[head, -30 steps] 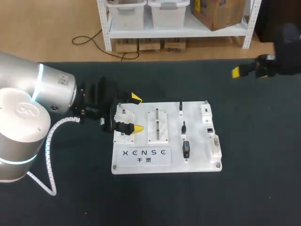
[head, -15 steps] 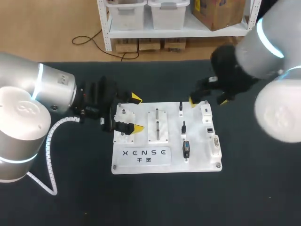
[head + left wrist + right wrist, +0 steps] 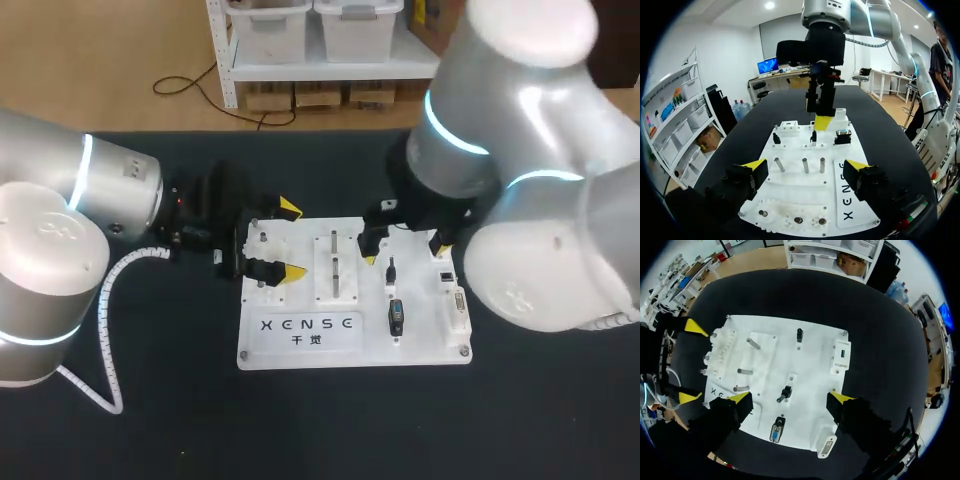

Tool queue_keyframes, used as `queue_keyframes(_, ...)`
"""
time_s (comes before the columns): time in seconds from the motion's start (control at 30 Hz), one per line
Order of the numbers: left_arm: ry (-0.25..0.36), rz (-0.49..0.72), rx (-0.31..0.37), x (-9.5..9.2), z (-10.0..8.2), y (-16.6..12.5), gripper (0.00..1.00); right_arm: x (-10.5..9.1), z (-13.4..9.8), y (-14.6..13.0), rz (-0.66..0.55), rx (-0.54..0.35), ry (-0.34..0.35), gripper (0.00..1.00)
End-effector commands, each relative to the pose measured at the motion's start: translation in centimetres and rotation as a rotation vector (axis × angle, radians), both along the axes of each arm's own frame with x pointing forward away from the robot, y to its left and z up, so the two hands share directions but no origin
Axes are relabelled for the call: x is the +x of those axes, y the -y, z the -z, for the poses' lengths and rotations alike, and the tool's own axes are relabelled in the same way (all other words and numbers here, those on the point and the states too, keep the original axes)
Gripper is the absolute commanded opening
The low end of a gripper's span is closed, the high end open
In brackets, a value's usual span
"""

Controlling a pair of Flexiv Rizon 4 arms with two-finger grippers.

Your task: Insert the Ethernet cable into its matching sockets.

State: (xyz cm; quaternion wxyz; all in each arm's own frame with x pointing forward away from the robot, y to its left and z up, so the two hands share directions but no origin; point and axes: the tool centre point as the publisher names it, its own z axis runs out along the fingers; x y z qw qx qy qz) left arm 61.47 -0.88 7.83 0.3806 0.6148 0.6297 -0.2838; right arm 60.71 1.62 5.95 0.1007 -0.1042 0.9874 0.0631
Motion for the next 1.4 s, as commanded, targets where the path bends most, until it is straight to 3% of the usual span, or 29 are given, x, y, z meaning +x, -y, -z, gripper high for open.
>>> queue_keyframes(0.03,0.005,-0.001,-0.007,-0.1,0.2,-0.1,1.00,0.5,1.4,-0.4,0.025,-0.072,0.014,1.00)
queue_keyframes(0.6,0.005,-0.001,-0.007,-0.1,0.2,-0.1,1.00,0.8,3.2,-0.8,0.055,-0.048,-0.016,1.00)
queue_keyframes(0.63,0.005,-0.001,-0.007,-0.1,0.2,-0.1,1.00,0.8,3.3,-0.8,0.056,-0.049,-0.017,0.97)
queue_keyframes(0.7,0.005,-0.001,-0.007,-0.1,0.2,-0.1,1.00,0.6,3.0,-0.8,0.056,-0.049,-0.020,0.80)
queue_keyframes(0.8,0.005,-0.001,-0.007,-0.1,0.2,-0.1,1.00,0.7,3.2,-0.9,0.056,-0.050,-0.023,0.76)
queue_keyframes(0.87,0.005,-0.001,-0.007,-0.1,0.2,-0.1,1.00,0.6,3.2,-0.9,0.056,-0.052,-0.025,0.50)
queue_keyframes(1.07,0.005,-0.001,-0.007,-0.1,0.2,-0.1,1.00,0.3,3.5,-0.9,0.043,-0.057,-0.032,0.46)
queue_keyframes(1.13,0.005,-0.001,-0.007,-0.1,0.2,-0.1,1.00,0.3,3.4,-0.9,0.040,-0.060,-0.034,0.40)
queue_keyframes(1.27,0.005,-0.001,-0.007,-0.1,0.2,-0.1,1.00,0.2,3.8,-0.7,0.036,-0.066,-0.035,0.39)
queue_keyframes(1.3,0.005,-0.001,-0.007,-0.1,0.2,-0.1,1.00,0.3,3.9,-0.7,0.036,-0.066,-0.035,0.36)
queue_keyframes(1.4,0.005,-0.001,-0.007,-0.1,0.2,-0.1,1.00,0.3,4.0,-0.7,0.034,-0.066,-0.034,0.12)
